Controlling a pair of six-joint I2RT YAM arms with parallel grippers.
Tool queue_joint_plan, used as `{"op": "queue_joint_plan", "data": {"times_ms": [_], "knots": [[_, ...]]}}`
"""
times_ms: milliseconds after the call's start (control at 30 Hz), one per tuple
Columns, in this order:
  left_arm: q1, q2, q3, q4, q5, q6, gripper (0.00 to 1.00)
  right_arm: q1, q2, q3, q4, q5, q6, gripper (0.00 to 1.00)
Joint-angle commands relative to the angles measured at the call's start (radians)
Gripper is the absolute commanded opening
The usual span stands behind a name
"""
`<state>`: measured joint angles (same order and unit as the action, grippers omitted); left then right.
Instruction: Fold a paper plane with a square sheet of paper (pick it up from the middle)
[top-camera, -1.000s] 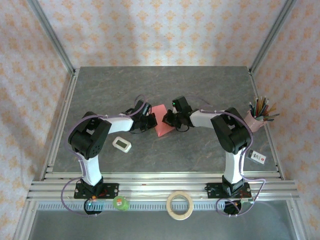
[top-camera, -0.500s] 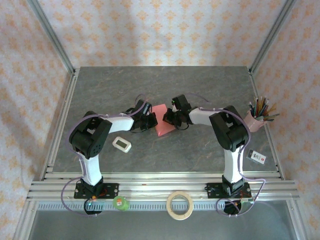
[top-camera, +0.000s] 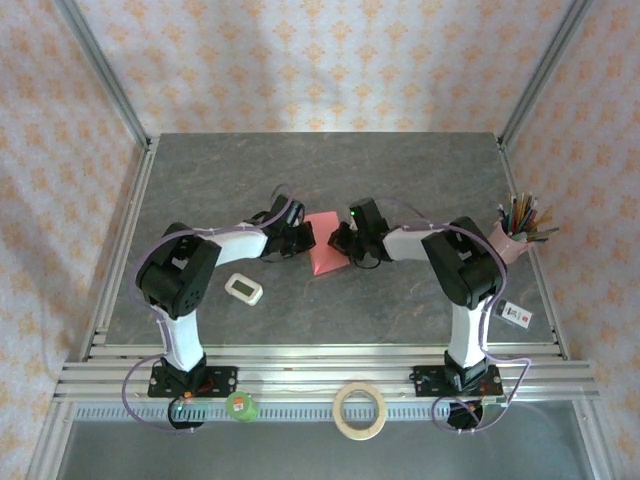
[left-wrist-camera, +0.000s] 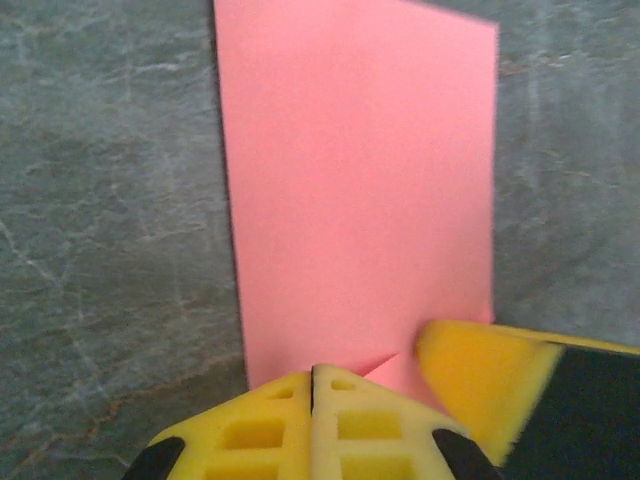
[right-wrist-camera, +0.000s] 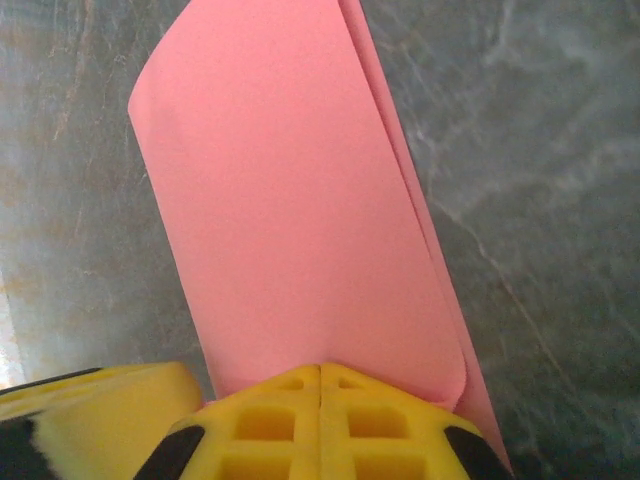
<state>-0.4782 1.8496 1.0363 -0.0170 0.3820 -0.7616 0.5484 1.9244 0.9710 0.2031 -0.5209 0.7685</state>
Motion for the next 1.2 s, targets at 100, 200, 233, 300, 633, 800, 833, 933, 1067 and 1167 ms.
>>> {"op": "queue_joint_plan", "data": {"times_ms": [100, 200, 233, 300, 633, 800, 833, 933, 1067, 1167], "knots": [[-0.011, -0.101, -0.025, 0.069, 0.068, -0.066, 0.05, 0.028, -0.010, -0.096, -0.076, 0.130, 0.157, 0.00], [-0.029, -0.117, -0.042, 0.066, 0.071, -0.099, 0.07, 0.029, -0.012, -0.096, -0.085, 0.147, 0.168, 0.00], [-0.035, -0.119, -0.047, 0.062, 0.070, -0.109, 0.07, 0.029, -0.010, -0.095, -0.087, 0.150, 0.170, 0.00], [-0.054, -0.125, -0.062, 0.062, 0.061, -0.134, 0.07, 0.028, -0.005, -0.094, -0.088, 0.149, 0.179, 0.00], [-0.118, -0.093, -0.108, 0.071, 0.049, -0.197, 0.06, 0.028, 0.007, -0.108, -0.073, 0.147, 0.203, 0.00], [-0.123, -0.075, -0.113, 0.079, 0.024, -0.216, 0.06, 0.029, 0.007, -0.114, -0.070, 0.149, 0.207, 0.00], [-0.123, -0.072, -0.115, 0.080, 0.018, -0.218, 0.05, 0.028, 0.008, -0.115, -0.068, 0.148, 0.207, 0.00], [-0.123, -0.056, -0.123, 0.084, 0.006, -0.224, 0.05, 0.028, 0.012, -0.115, -0.068, 0.147, 0.207, 0.00], [-0.123, -0.041, -0.131, 0.097, 0.005, -0.230, 0.05, 0.028, 0.011, -0.115, -0.070, 0.148, 0.207, 0.00], [-0.123, -0.039, -0.132, 0.085, -0.013, -0.222, 0.05, 0.029, 0.012, -0.115, -0.071, 0.149, 0.206, 0.00]]}}
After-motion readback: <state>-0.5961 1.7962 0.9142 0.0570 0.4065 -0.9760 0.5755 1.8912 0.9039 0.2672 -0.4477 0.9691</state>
